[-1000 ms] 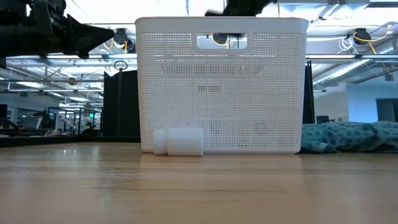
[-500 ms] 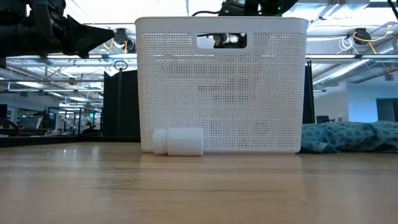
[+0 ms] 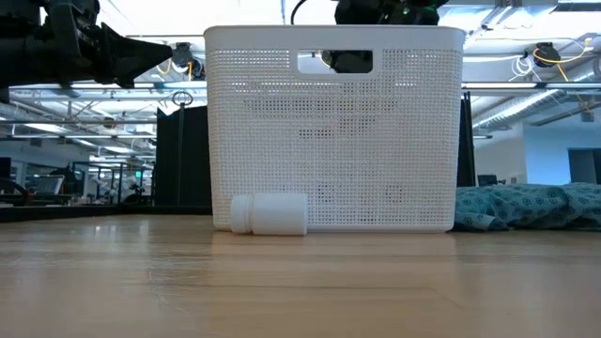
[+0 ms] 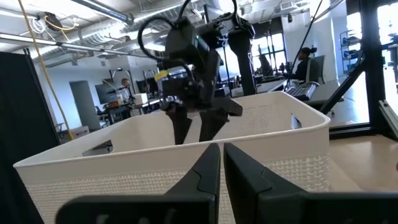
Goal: Pick & place medical supplies in basket/bin
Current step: Put the white medicine bottle into the bin
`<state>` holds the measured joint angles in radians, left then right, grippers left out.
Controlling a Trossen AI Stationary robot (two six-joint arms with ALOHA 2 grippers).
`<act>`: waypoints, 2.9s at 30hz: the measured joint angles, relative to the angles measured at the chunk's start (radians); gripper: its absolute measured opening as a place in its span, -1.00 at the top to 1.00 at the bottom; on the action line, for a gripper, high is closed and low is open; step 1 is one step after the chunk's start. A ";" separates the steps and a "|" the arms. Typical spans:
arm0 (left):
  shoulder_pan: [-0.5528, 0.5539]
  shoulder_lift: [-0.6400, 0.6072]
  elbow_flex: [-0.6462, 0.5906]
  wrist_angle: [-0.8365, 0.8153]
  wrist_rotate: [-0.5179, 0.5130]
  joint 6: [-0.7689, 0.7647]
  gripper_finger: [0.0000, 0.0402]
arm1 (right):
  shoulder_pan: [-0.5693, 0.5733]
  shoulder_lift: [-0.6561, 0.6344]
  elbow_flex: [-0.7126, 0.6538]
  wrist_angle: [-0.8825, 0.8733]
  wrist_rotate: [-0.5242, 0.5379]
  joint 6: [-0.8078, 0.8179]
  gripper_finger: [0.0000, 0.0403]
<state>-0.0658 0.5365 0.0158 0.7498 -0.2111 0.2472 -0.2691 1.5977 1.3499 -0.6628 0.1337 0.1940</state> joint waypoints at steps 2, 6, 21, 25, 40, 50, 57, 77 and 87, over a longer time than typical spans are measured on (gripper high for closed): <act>0.000 0.000 0.000 -0.001 0.000 -0.002 0.87 | 0.000 -0.018 0.000 -0.001 0.010 0.004 -0.52; 0.000 0.000 0.000 -0.017 0.000 -0.002 0.87 | 0.006 -0.084 0.000 0.000 0.047 0.009 -0.52; 0.000 0.000 0.000 -0.052 0.000 -0.006 0.87 | 0.336 -0.462 -0.010 0.066 0.050 -0.148 0.90; 0.000 0.000 0.000 -0.052 0.000 -0.036 0.87 | 0.434 -0.520 -0.082 0.072 0.091 -0.083 0.93; 0.000 0.000 0.000 -0.147 0.000 -0.146 0.87 | 0.653 -0.783 -0.708 0.525 0.156 -0.064 1.00; 0.000 0.000 0.000 -0.137 -0.108 -0.224 0.87 | 0.657 -0.872 -1.223 1.253 0.123 -0.139 1.00; 0.000 0.000 0.003 -0.123 -0.219 -0.255 0.87 | 0.656 -0.906 -1.324 1.355 0.095 -0.181 1.00; -0.512 0.587 0.937 -1.125 -0.701 -0.264 0.87 | 0.629 -1.037 -1.328 1.387 -0.083 -0.278 1.00; -0.654 0.992 1.301 -1.302 -0.760 -0.293 0.98 | 0.629 -1.043 -1.328 1.397 -0.084 -0.353 1.00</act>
<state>-0.7201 1.5289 1.3168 -0.5524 -0.9711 -0.0457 0.3600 0.5550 0.0216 0.7345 0.0502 -0.1591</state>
